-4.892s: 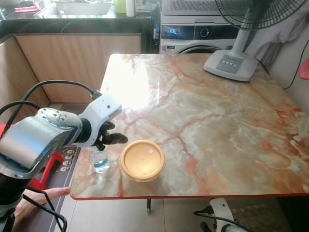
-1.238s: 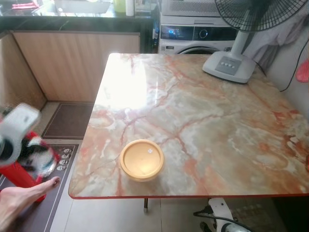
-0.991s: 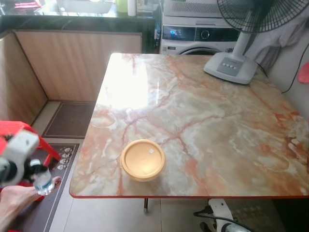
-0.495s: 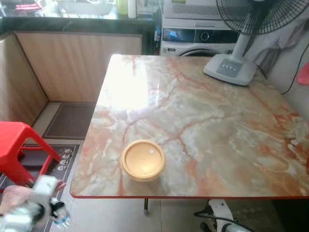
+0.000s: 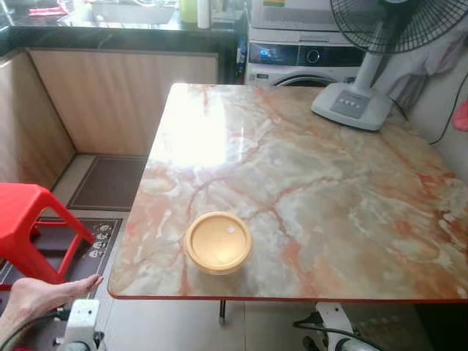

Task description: Restocking fridge

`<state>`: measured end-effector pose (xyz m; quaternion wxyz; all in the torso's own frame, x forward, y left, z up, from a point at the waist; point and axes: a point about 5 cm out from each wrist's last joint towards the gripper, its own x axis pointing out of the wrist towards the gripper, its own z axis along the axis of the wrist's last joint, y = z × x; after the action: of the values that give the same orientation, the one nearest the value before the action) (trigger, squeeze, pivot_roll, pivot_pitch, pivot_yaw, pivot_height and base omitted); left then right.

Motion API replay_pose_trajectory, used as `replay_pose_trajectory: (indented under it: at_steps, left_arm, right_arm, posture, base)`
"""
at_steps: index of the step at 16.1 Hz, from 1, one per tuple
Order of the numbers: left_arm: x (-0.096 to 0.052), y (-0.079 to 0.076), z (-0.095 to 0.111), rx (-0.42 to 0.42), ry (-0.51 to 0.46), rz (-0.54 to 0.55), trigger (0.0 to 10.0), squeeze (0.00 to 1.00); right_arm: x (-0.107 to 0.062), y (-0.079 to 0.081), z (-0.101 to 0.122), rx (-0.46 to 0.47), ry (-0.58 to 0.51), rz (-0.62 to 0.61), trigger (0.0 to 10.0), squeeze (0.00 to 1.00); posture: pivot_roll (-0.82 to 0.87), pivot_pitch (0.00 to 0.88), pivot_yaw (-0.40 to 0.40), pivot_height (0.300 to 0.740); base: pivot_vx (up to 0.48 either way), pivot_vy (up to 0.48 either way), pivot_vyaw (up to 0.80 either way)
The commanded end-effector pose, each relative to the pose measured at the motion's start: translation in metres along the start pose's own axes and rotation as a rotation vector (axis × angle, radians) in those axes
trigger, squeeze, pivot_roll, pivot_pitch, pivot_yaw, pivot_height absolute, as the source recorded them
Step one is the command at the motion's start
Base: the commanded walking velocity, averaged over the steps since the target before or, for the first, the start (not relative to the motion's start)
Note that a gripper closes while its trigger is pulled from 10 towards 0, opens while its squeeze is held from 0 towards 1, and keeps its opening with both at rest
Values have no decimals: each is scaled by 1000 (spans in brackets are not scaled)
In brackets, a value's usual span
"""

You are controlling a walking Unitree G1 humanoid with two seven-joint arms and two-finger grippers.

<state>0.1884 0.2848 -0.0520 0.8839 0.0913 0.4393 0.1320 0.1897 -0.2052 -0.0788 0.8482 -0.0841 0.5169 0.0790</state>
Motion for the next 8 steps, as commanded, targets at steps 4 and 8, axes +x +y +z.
replay_pose_trajectory:
  at_steps: [4,8]
  left_arm:
    - [0,-19,-11,-103,4,6,10000,0]
    - [0,-43,-12,-115,23,-18,10000,0]
  right_arm:
    - [-1,-1,-4,-8,7,2,10000,0]
    - [-1,-2,-4,19,1,-4,10000,0]
  posture:
    - [138,0,-30,740]
    - [140,0,-41,740]
  base:
    - [0,0,0]
    - [0,0,0]
